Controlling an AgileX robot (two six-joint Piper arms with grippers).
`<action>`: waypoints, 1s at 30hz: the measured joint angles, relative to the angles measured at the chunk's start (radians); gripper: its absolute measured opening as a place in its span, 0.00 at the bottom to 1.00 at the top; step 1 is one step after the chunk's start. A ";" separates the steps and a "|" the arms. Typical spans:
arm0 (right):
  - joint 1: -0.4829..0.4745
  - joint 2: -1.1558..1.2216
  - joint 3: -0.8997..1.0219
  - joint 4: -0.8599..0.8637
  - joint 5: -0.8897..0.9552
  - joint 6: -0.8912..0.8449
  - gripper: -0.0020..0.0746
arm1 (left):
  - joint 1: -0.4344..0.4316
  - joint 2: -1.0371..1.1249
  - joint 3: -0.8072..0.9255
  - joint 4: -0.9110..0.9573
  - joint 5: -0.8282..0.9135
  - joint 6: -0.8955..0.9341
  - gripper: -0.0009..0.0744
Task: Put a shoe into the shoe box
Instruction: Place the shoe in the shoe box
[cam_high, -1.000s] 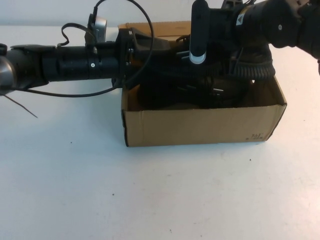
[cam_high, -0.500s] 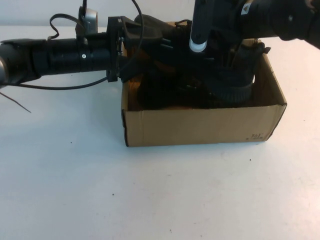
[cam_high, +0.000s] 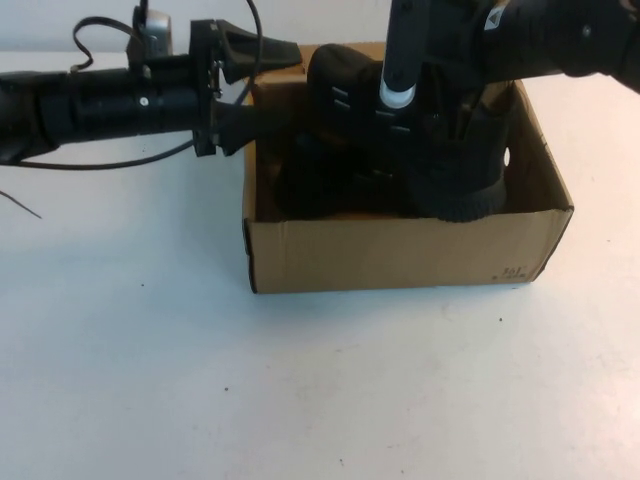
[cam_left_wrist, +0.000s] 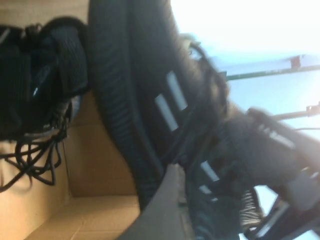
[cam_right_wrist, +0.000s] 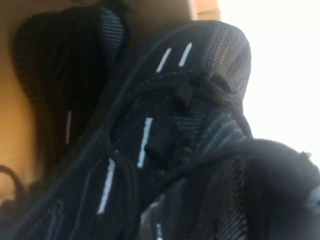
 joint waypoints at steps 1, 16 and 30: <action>0.000 0.000 0.000 0.013 0.005 -0.026 0.04 | 0.006 -0.006 0.000 0.000 0.000 -0.003 0.85; 0.000 0.000 0.000 0.490 0.093 -0.946 0.04 | 0.041 -0.146 -0.088 0.000 0.015 -0.047 0.15; -0.051 0.033 0.000 0.502 0.129 -1.062 0.04 | 0.041 -0.177 -0.090 0.006 0.019 -0.054 0.05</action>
